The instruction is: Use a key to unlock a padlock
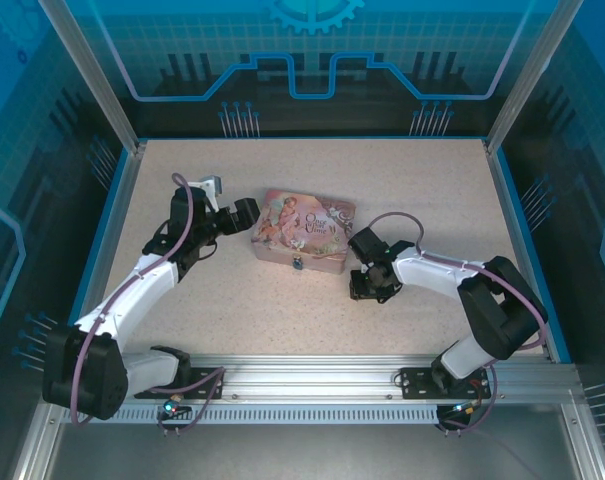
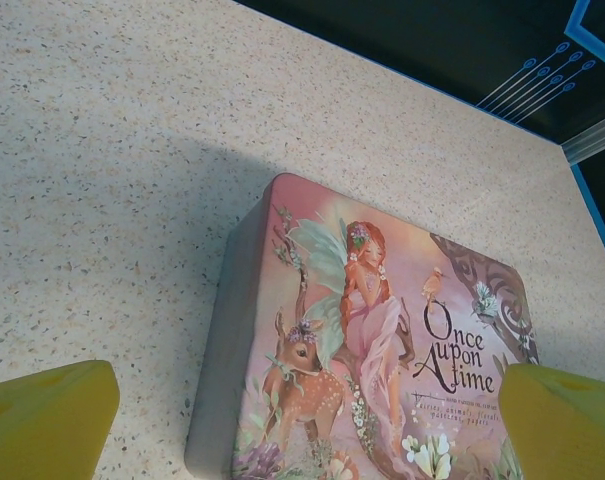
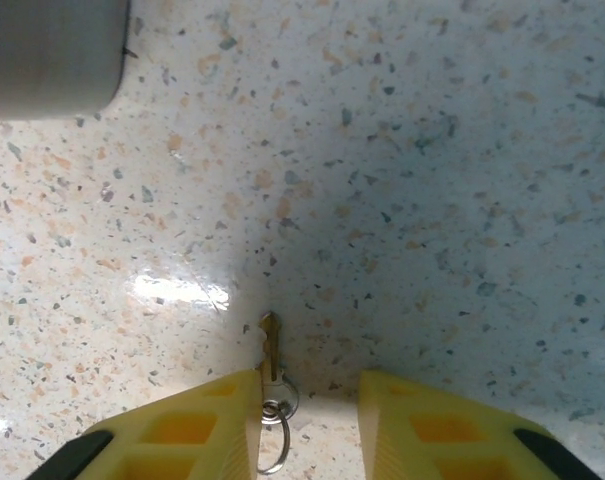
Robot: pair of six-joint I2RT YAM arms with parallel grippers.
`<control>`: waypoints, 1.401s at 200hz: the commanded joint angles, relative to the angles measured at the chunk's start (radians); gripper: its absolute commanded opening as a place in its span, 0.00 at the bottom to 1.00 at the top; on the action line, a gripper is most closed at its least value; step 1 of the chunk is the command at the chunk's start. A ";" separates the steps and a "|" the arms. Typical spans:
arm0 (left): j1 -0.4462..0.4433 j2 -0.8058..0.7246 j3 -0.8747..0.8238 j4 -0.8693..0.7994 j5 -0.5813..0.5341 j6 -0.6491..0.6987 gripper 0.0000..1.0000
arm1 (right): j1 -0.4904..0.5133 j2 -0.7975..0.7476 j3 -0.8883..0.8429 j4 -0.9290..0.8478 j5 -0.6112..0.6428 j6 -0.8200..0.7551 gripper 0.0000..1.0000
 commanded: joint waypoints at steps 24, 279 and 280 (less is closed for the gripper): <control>0.009 -0.033 -0.009 -0.014 -0.025 0.035 0.99 | 0.045 0.025 0.005 -0.046 -0.034 0.029 0.25; 0.011 -0.179 -0.068 0.017 0.085 0.046 0.99 | 0.058 -0.214 -0.050 0.125 -0.138 0.035 0.00; 0.010 -0.180 -0.068 0.017 0.089 0.045 0.99 | 0.058 -0.219 -0.051 0.130 -0.139 0.036 0.00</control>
